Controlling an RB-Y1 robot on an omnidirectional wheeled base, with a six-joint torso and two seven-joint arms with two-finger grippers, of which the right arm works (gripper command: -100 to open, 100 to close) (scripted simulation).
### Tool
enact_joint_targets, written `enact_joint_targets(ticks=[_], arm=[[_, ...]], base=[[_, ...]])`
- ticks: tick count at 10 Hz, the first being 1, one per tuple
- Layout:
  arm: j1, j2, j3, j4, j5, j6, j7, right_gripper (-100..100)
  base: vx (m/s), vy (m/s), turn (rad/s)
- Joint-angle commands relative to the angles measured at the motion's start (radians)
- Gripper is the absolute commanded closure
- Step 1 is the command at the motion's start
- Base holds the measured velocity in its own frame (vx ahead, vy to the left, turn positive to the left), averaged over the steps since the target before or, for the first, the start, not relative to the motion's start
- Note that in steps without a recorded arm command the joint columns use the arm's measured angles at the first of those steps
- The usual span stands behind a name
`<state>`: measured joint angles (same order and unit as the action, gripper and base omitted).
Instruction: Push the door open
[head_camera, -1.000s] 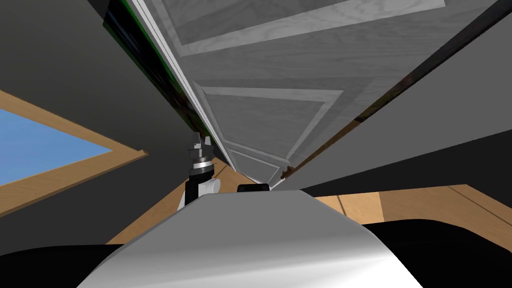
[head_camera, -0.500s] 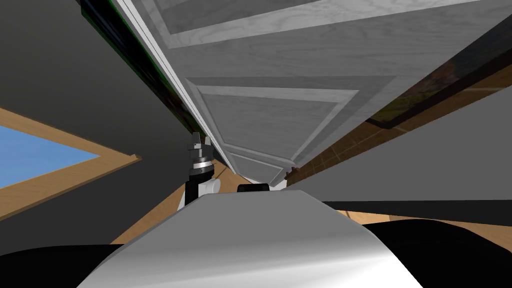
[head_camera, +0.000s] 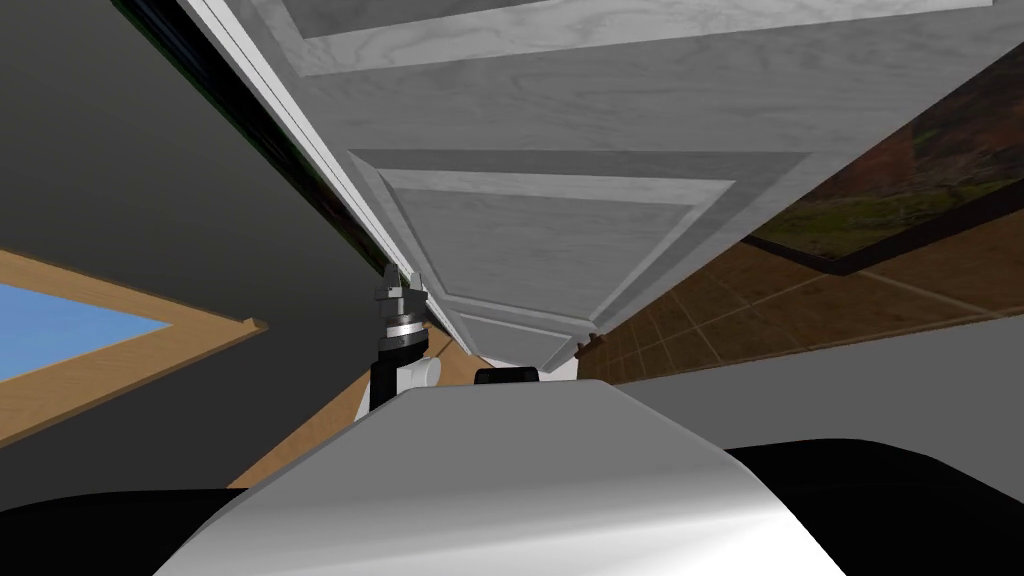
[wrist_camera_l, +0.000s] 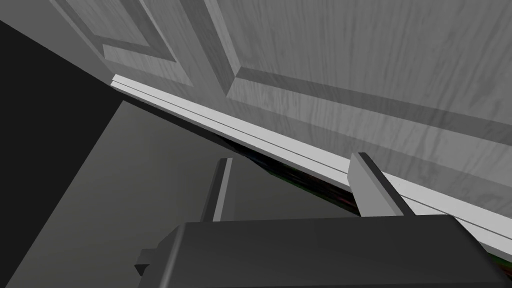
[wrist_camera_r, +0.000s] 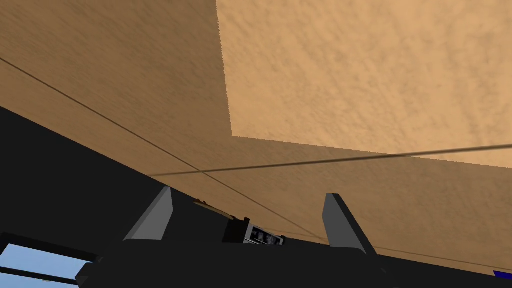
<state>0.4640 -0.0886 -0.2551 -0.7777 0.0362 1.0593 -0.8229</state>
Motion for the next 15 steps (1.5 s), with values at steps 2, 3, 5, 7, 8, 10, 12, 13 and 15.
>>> enact_joint_targets(ticks=[2, 3, 5, 7, 8, 10, 12, 13, 15], arm=[[-0.01, 0.003, -0.025, 0.031, -0.01, 0.056, -0.023, -100], [-0.011, 0.004, -0.032, 0.035, -0.012, 0.073, -0.028, -100], [-0.013, 0.007, -0.045, 0.043, -0.017, 0.107, -0.039, -100], [-0.014, 0.008, -0.051, 0.047, -0.02, 0.124, -0.045, -100], [-0.015, 0.008, -0.058, 0.05, -0.022, 0.141, -0.051, -100], [-0.015, 0.008, -0.058, 0.05, -0.022, 0.141, -0.051, -100], [-0.016, 0.008, -0.073, 0.058, -0.027, 0.176, -0.063, -100], [-0.016, 0.008, -0.073, 0.058, -0.027, 0.176, -0.063, -100], [-0.016, 0.008, -0.073, 0.059, -0.027, 0.176, -0.063, -100]], base=[[0.139, -0.001, -0.007], [0.1, 0.003, -0.014], [0.083, 0.001, -0.008], [0.053, -0.015, 0.002], [0.039, -0.007, 0.005], [0.022, 0.0, -0.006], [0.02, 0.005, 0.016], [0.071, -0.02, 0.003], [0.029, -0.006, -0.001]])
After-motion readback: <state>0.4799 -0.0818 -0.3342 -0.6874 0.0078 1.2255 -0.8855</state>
